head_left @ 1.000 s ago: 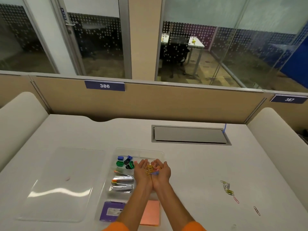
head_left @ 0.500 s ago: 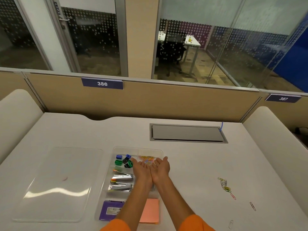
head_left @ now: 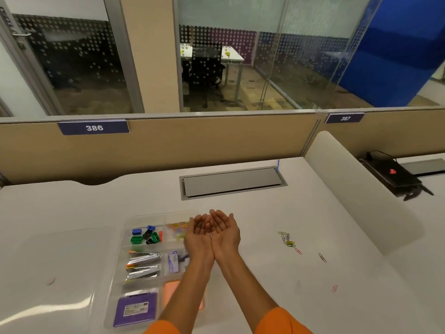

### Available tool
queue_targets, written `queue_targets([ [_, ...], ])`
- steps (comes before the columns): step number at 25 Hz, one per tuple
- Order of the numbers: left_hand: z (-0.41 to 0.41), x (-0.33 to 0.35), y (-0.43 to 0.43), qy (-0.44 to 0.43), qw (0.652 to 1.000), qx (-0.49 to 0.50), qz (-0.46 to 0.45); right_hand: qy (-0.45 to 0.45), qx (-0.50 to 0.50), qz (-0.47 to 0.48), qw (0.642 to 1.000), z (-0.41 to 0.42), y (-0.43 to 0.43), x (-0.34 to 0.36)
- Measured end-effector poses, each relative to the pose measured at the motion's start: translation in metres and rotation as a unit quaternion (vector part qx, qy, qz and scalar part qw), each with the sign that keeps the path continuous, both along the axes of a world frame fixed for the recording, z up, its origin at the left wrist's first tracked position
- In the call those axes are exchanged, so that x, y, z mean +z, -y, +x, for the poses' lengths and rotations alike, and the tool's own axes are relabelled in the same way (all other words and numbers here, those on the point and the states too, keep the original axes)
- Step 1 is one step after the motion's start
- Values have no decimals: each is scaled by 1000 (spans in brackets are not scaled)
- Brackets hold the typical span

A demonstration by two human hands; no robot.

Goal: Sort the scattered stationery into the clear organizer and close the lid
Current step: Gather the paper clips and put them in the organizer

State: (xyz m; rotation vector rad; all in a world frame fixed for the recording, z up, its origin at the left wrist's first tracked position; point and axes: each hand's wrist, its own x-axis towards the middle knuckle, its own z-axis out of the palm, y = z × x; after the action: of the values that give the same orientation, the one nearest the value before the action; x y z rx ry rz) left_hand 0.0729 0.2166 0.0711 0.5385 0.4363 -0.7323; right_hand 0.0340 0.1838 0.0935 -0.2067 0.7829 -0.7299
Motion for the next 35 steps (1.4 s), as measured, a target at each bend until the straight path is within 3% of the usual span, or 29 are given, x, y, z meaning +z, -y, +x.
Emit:
queue_targets([
  [6,-77,-2,37,9,994,-113,5,-1,-73,1,997,-84,35,-5],
  [9,-120,-11,51,71,981,-167,62,-31,-94,-21,995,-136,55,-22],
  [11,-147,-24,58,149,955,-225,121,-75,-93,-44,992,-178,69,-37],
  [13,-170,-40,62,279,885,-301,217,-149,-83,-67,983,-221,81,-53],
  [15,-189,-58,63,421,759,-370,330,-271,-77,-97,955,-265,92,-67],
  [17,-205,-76,64,511,644,-407,397,-438,-49,-146,886,-305,101,-80],
  [20,-223,-99,68,564,579,-421,413,-598,19,-215,772,-346,110,-96],
  [24,-234,-109,78,623,512,-412,425,-635,43,-274,721,-357,112,-115],
  [30,-248,-105,99,624,443,-428,480,-647,70,-286,704,-346,124,-124],
  [32,-251,-103,99,627,445,-428,475,-645,84,-295,699,-346,130,-125],
  [35,-250,-98,91,638,476,-421,435,-634,104,-329,692,-348,138,-125],
])
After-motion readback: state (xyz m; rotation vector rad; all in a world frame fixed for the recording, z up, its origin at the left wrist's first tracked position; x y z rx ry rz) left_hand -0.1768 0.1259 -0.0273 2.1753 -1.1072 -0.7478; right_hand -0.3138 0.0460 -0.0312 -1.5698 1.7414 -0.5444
